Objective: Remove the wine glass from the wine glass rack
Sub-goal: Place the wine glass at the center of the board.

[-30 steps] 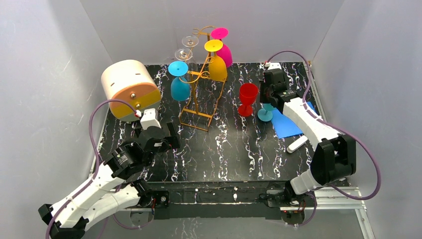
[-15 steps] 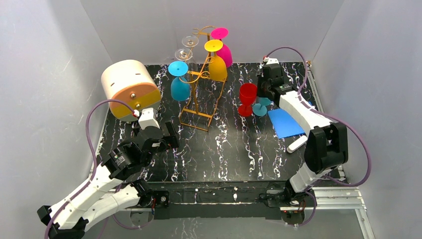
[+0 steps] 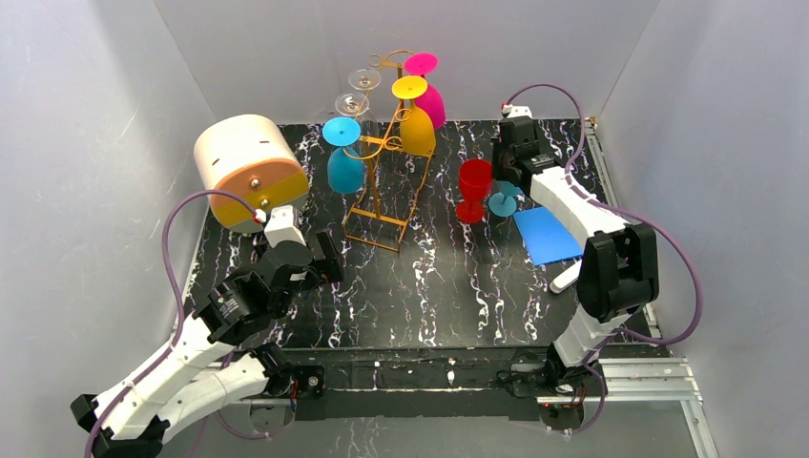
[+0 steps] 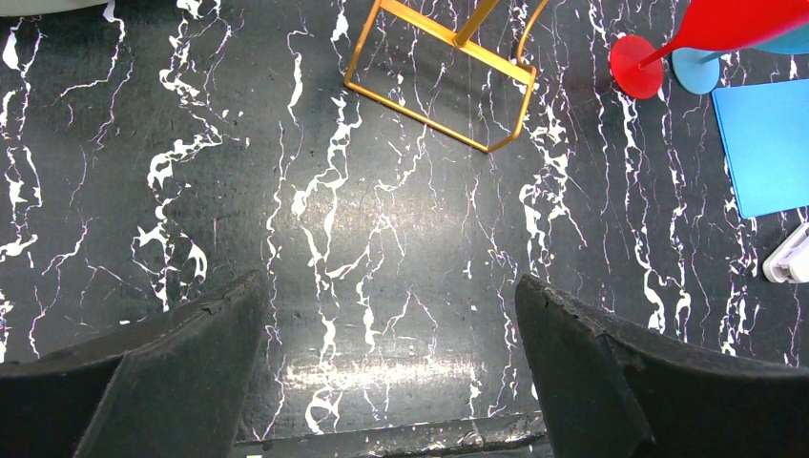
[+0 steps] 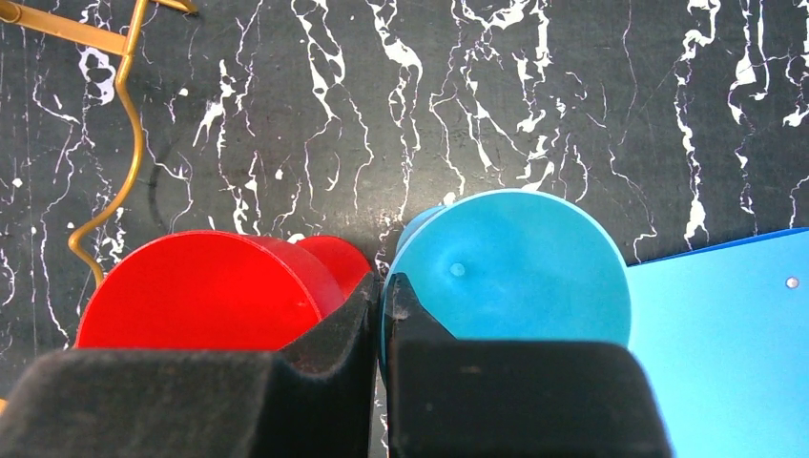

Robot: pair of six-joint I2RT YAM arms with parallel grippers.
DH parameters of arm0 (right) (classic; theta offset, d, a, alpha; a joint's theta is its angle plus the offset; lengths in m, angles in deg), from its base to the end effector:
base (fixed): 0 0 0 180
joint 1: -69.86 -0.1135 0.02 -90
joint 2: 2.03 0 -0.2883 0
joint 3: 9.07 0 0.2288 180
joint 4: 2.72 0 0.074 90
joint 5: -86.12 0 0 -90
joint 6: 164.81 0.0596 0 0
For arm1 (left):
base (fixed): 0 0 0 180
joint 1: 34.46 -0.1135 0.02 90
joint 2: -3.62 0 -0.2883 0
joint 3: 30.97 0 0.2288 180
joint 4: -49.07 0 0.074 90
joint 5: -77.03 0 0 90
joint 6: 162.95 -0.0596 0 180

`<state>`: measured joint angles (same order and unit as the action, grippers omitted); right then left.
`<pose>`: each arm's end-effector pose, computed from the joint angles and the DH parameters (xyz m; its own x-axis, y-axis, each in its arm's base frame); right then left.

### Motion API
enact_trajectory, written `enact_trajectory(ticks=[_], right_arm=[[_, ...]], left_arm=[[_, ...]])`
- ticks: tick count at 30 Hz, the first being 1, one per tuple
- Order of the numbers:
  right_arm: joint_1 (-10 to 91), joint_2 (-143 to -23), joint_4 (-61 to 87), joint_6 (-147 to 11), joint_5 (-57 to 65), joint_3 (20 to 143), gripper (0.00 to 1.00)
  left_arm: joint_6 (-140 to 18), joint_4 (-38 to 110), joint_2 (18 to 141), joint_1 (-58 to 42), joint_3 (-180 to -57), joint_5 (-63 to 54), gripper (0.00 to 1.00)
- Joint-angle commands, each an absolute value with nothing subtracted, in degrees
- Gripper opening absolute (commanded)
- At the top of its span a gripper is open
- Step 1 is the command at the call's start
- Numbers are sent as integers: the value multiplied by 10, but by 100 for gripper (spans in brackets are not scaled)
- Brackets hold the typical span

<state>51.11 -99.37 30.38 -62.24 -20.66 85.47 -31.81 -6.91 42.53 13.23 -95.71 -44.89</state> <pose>0.3763 0.1096 0.3114 -0.5607 0.0297 -0.8275 0.0366 0.9993 0.0111 0.0969 -0.0596 0.3317 -0.4651 -0.3186 -0.8259 0.0185 0.9293 -0.3689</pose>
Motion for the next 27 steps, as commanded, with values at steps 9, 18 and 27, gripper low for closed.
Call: enact_trajectory(ticks=[9, 18, 27], right_arm=[[513, -1013, 323, -627, -199, 901, 26], [514, -1010, 354, -630, -202, 954, 33], [513, -985, 378, -632, -197, 993, 35]], left_arm=[[-313, -70, 427, 130, -977, -460, 98], [-314, -63, 432, 130, -977, -453, 98], [-316, -61, 443, 129, -978, -446, 98]])
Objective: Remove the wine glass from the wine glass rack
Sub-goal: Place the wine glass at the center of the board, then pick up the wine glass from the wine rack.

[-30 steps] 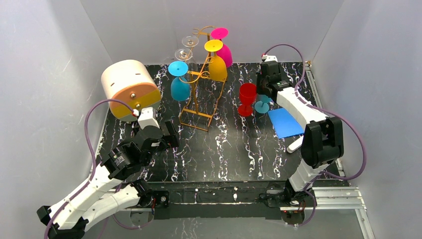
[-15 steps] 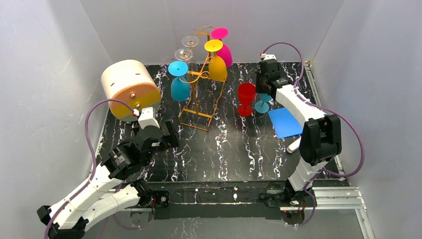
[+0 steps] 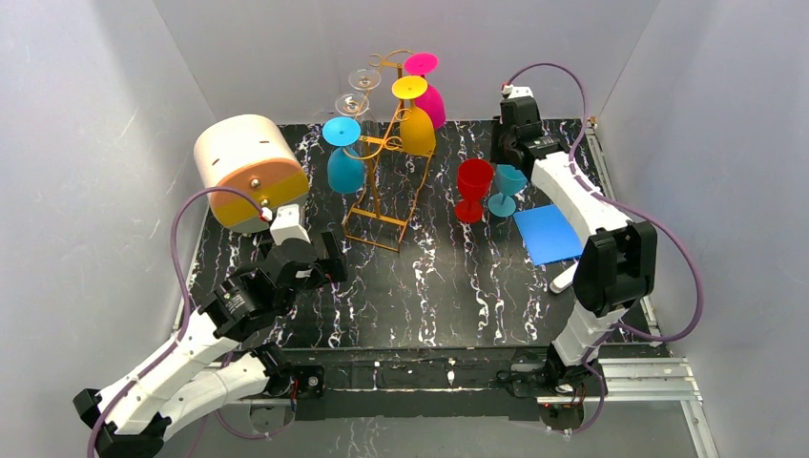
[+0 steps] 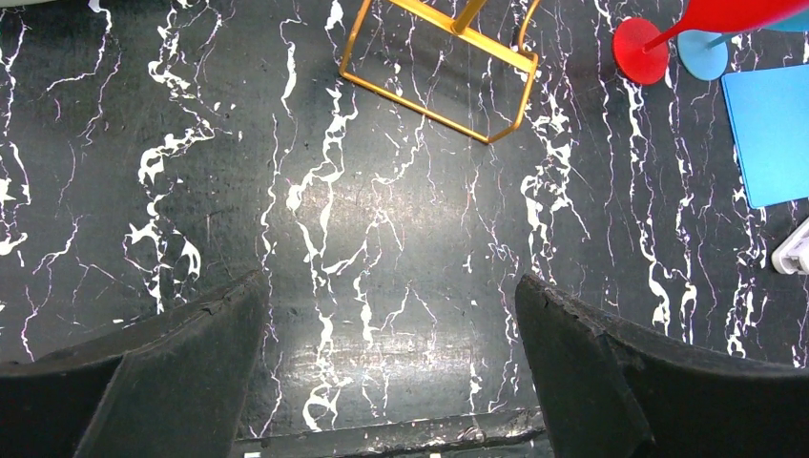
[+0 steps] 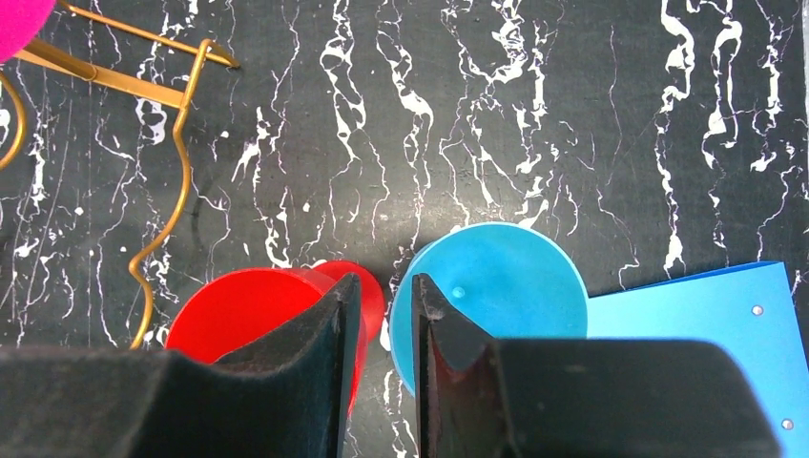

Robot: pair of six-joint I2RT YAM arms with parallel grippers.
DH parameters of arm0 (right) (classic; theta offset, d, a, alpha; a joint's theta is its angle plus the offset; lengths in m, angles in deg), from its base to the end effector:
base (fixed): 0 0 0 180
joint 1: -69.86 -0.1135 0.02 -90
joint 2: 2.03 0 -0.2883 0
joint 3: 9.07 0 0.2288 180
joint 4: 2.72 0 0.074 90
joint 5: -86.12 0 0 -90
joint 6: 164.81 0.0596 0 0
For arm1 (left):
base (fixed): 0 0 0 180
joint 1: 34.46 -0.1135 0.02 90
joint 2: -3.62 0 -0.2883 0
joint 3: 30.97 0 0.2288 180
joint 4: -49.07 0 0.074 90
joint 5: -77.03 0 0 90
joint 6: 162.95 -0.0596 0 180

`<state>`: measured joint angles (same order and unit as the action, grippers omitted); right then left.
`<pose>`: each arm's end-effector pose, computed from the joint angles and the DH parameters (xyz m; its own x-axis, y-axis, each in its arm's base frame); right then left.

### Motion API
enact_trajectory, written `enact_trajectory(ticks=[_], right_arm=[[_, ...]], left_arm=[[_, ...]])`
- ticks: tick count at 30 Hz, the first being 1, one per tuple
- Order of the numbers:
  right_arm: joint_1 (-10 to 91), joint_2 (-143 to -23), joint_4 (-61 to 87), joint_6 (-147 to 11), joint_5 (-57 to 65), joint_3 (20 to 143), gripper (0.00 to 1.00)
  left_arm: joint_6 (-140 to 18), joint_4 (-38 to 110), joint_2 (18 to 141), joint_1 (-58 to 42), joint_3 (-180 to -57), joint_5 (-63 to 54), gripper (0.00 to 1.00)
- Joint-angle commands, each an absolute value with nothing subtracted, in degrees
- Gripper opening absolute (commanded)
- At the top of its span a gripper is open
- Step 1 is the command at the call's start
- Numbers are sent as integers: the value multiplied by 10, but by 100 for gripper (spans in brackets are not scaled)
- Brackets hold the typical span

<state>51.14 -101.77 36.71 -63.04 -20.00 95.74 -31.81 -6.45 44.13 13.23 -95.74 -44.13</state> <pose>0.3889 0.1143 0.3438 -0.5419 0.0233 -0.8401 0.0197 0.9997 0.0150 0.1011 -0.0652 0.3299 -0.4835 -0.3052 -0.8204 0.0225 0.9326 -0.3602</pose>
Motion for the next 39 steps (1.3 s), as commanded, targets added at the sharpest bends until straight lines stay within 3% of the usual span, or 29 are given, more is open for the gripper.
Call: enact_trajectory(ticks=[1, 4, 9, 16, 26, 39], right_arm=[[514, -981, 381, -629, -190, 997, 37], [514, -959, 382, -603, -156, 1003, 39], [514, -904, 261, -437, 33, 964, 47], [513, -1015, 133, -228, 188, 1093, 50], [512, -1120, 103, -131, 239, 1199, 48], [510, -1170, 115, -111, 264, 1240, 42]], left_arm=[[-317, -60, 443, 130, -978, -446, 98], [-319, -60, 443, 129, -979, -446, 98], [-325, -59, 446, 129, -976, -431, 98], [-342, -57, 439, 129, -964, -408, 98], [-345, -58, 441, 129, -966, -403, 98], [-341, -60, 438, 130, -970, -407, 98]])
